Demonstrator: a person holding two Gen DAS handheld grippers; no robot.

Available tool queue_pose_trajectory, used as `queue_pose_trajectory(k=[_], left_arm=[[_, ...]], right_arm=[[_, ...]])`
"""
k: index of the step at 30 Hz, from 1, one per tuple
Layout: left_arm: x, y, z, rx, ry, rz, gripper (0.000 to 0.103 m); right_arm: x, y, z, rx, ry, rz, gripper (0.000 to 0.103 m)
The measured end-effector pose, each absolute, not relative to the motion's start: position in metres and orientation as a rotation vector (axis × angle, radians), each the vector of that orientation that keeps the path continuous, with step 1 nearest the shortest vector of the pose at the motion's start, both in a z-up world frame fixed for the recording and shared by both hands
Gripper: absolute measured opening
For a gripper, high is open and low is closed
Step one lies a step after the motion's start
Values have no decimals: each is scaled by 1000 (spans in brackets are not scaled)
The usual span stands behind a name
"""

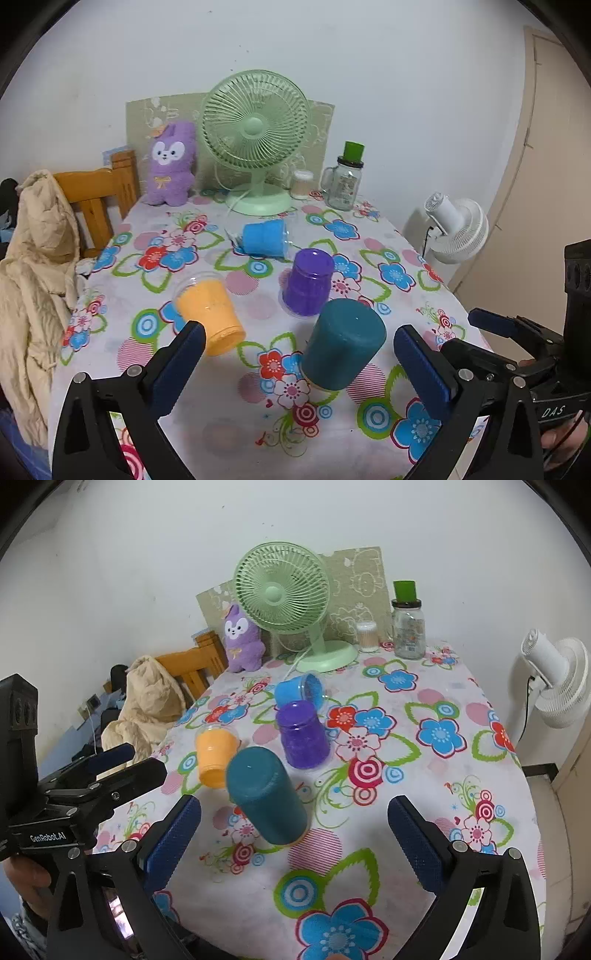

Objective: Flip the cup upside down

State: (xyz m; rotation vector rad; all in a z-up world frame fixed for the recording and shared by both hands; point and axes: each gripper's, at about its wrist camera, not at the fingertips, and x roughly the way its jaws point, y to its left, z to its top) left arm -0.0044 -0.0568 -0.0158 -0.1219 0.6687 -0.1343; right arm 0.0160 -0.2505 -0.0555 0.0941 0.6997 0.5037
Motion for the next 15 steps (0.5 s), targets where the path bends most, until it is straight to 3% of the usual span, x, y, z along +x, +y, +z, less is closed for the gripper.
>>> queue_pose_trajectory(k=[15], left_arm=[[-21,-48,6,-149,596,-129,103]], right_arm=[[-1,-237,-25,56,634,510,103]])
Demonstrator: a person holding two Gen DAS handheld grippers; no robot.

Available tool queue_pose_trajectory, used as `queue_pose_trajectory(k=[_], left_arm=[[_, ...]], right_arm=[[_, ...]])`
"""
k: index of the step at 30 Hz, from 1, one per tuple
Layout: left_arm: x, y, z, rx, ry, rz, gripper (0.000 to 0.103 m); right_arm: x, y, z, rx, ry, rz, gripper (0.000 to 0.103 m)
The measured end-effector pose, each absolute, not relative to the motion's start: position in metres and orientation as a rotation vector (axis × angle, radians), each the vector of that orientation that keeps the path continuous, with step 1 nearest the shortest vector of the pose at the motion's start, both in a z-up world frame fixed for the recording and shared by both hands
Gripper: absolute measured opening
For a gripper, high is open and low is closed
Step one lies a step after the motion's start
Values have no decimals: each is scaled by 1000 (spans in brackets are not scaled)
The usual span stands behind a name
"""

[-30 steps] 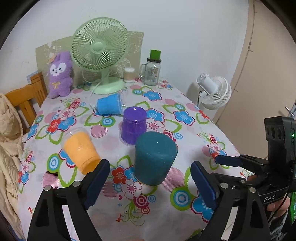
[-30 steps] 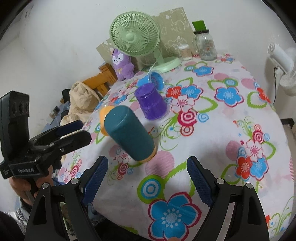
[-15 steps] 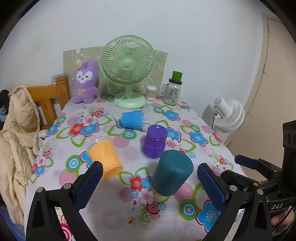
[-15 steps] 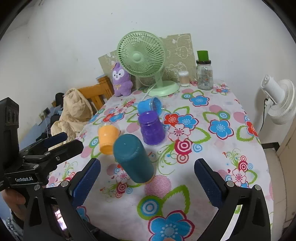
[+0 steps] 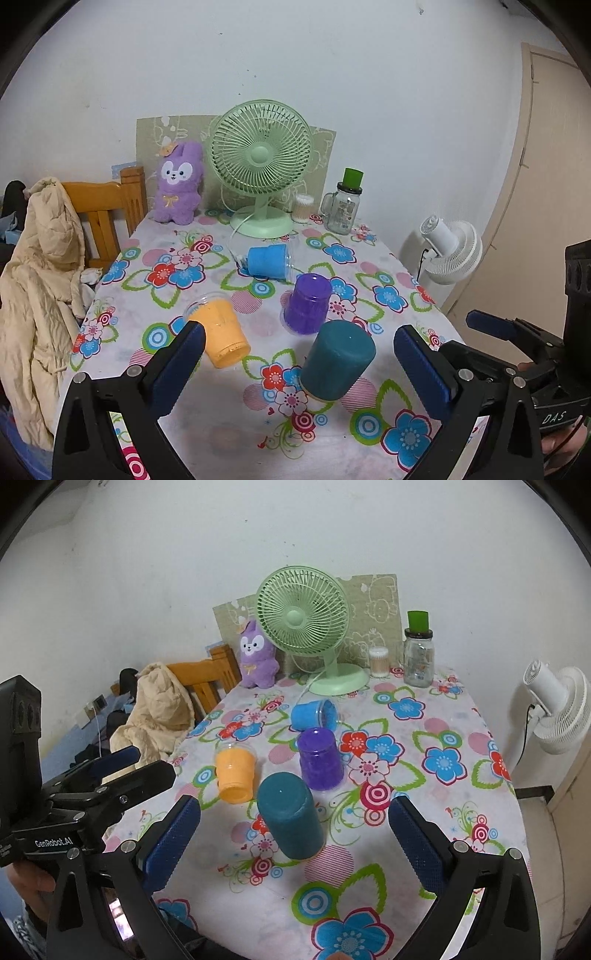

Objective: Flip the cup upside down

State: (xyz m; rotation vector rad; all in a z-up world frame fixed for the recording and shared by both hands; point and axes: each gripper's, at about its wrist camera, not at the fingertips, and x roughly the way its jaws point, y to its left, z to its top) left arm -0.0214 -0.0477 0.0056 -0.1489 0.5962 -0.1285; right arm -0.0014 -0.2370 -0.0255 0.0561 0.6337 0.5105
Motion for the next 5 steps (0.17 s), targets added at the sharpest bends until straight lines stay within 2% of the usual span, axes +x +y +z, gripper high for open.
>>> queue_pose_trajectory(k=[5], left_arm=[[-24,-47,6,-139,580,-123,103]], right_arm=[[-3,-234,-23,51,627,525,103]])
